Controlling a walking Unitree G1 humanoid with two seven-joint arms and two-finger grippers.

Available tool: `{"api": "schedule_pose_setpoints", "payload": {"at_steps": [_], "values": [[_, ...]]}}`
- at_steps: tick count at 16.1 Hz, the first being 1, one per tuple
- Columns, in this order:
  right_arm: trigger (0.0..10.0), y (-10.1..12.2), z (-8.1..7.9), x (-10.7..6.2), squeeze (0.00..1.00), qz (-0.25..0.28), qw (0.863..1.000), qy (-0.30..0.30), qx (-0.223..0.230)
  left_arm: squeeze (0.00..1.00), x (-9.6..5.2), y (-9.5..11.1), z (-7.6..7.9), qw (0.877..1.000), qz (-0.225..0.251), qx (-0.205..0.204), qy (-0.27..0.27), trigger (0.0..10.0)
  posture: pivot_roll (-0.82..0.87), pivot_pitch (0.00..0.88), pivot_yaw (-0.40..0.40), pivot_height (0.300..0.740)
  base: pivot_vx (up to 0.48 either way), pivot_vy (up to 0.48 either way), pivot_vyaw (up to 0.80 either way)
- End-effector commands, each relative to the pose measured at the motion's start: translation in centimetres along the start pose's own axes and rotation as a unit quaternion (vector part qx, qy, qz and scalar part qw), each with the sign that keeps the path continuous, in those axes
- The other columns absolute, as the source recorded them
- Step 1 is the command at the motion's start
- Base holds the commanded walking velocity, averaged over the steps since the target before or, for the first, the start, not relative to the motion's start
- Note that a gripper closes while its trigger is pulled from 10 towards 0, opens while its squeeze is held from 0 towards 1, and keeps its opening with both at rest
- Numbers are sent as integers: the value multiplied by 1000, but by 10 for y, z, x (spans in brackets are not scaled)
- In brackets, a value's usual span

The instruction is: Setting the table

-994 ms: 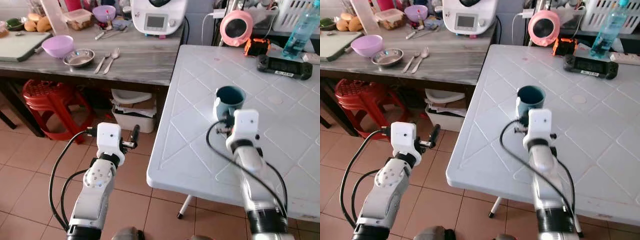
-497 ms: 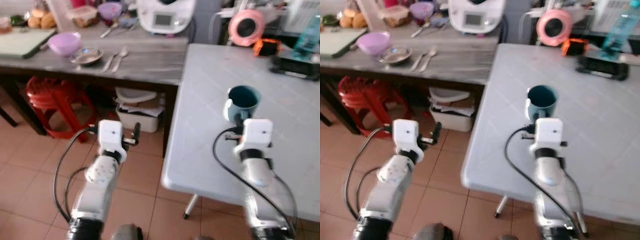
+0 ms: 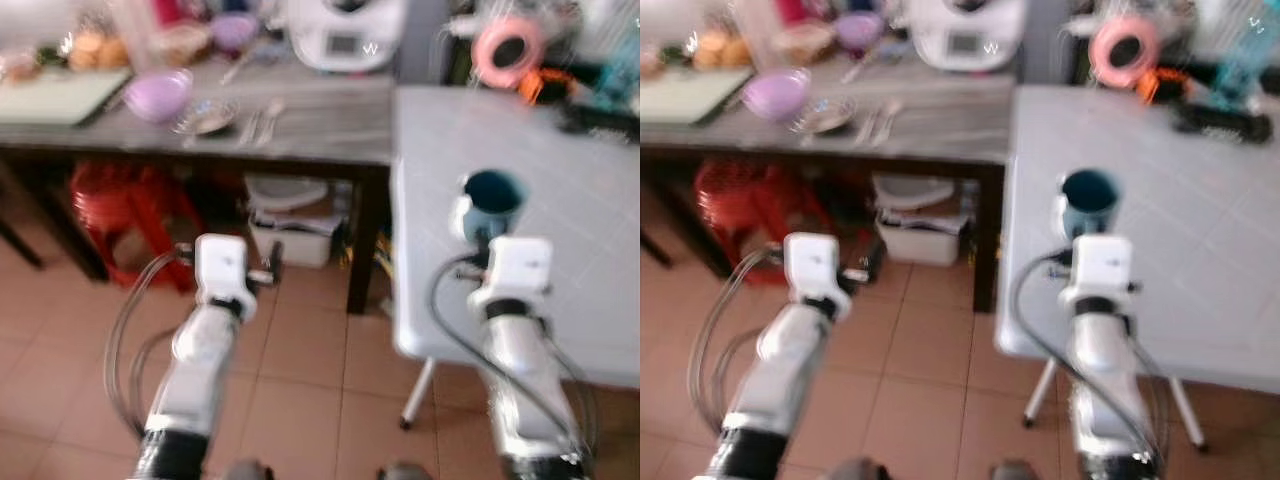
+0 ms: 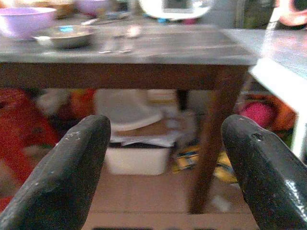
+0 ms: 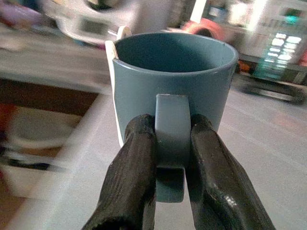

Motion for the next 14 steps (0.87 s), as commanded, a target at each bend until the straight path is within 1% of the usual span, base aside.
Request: {"api": "schedule_pose_setpoints", "payload": {"at_steps": [1,3,7,9,11,14], "values": [[10000,7,2,1,0,15,1000,-4,-5,0,2,5,2,1000,11,-1,-7,10000,-63,0,44,740,0,435,0],[10000,7,2,1,0,15,1000,-4,-4,0,2,6,4,1000,13,-1,-9,10000,-66,0,45,740,0,424,0],[10000,7,5,1,0,15,1000,-9,-5,0,3,7,8,1000,19,5,-21,10000,-72,0,47,740,353,317,0],[10000,8,4,2,0,16,1000,-8,-6,0,4,8,10,999,23,10,-29,10000,-72,0,43,740,459,0,0],[10000,8,3,2,0,16,1000,-6,-6,0,4,8,10,999,21,1,-25,10000,-73,0,40,740,480,0,0],[10000,9,4,3,0,18,1000,-4,-8,0,4,8,10,999,23,4,-25,10000,-75,0,39,740,480,0,0]]}}
Point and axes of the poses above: a point about 5 cm out from each wrist's last joint towards the gripper, its own x axis pointing out of the wrist towards the gripper, its own y axis along the axis of the wrist's last joint, z = x × y, the point moved 3 cm from there along x, pointing out of the wrist towards the gripper, and after that the axes turned 5 degrees about x, right-handed, at the moved point
